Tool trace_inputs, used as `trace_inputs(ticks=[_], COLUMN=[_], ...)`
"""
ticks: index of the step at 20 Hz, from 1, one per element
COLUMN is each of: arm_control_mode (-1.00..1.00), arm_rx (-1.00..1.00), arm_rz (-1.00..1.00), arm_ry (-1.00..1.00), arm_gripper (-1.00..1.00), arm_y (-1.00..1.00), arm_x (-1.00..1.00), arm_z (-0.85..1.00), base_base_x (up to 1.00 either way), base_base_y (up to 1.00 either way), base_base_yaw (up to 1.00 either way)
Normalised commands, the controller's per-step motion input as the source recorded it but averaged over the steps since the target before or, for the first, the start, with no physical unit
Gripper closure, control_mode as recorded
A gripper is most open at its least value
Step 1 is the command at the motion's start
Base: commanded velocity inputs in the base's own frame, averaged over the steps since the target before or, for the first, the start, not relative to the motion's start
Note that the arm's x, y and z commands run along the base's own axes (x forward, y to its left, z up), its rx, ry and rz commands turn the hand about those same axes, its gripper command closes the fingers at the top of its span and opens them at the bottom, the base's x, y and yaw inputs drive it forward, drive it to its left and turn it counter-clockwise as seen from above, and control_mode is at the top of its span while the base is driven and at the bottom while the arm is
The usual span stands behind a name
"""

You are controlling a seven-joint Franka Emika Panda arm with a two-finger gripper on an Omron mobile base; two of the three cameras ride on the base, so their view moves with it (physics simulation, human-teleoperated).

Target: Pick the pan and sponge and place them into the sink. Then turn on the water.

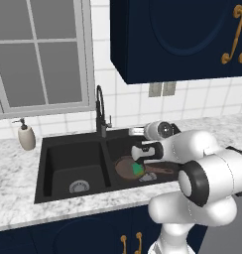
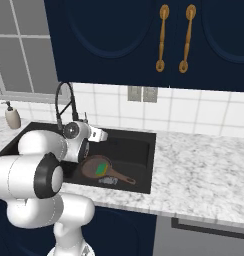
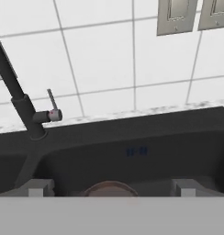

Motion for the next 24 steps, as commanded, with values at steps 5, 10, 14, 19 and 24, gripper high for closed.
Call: trace_inputs(ticks=[5, 10, 14, 19, 24], arm_control_mode=[-1.00, -1.00, -1.00, -1.00, -1.00], arm_rx=[0.00, 0.00, 0.00, 0.00, 0.00], arm_rz=[0.00, 0.00, 0.00, 0.00, 0.00], arm_ry=[-0.07, -0.02, -0.03, 0.00, 0.00], arm_gripper=[-1.00, -1.00, -1.00, -1.00, -1.00], arm_y=[0.00, 0.00, 0.03, 0.04, 0.05], arm_x=[0.06, 0.06, 0.05, 0.05, 0.01], arm_z=[0.00, 0.00, 0.00, 0.00, 0.00], base_base_x=[0.00, 0.00, 0.00, 0.00, 0.00], base_base_y=[0.00, 0.00, 0.00, 0.00, 0.00], base_base_yaw=[0.00, 0.00, 0.00, 0.00, 0.00])
